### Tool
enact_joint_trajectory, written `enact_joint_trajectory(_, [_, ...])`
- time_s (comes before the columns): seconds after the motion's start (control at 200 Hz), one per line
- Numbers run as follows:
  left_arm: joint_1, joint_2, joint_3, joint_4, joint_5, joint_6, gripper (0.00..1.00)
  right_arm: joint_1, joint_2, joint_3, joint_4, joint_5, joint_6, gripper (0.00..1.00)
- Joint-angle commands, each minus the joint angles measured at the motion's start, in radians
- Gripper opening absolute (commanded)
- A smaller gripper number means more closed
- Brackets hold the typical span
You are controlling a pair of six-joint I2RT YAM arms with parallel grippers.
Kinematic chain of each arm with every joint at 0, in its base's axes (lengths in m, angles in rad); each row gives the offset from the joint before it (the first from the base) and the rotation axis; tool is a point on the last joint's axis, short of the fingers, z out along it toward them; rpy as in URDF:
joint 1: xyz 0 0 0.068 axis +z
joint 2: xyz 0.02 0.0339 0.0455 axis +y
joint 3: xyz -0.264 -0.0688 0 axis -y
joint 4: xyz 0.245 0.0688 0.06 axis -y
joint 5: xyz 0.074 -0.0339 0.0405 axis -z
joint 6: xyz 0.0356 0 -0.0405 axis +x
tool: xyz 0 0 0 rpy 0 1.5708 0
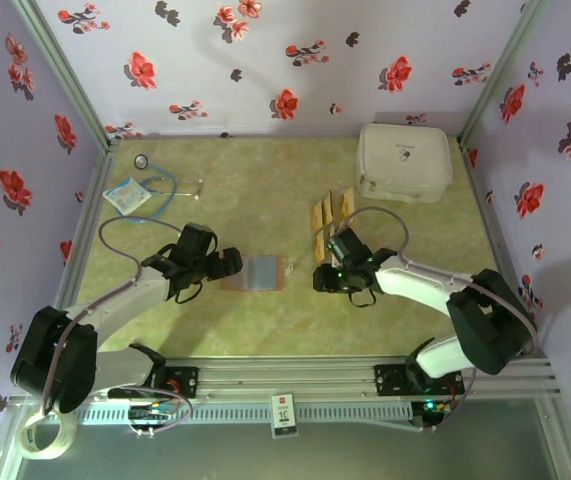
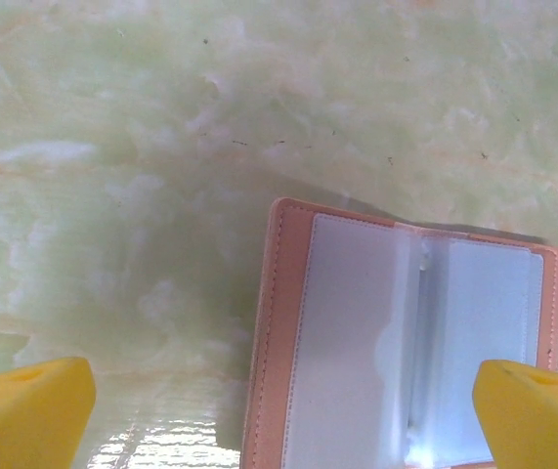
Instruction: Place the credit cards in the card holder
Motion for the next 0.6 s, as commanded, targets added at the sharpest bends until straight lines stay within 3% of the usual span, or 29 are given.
enact_joint_trajectory(0.0, [-0.005,-0.021,0.024,-0.039,0.007,-0.011,1.0,-0.027,0.042,0.07,-0.018,0.043,-0.065,0.43])
enact_joint_trajectory(0.595, [-0.013,-0.036,0.008,-0.032,0.008,-0.019,1.0,-0.125,0.194,0.233,-0.05,0.03,-0.17,0.41])
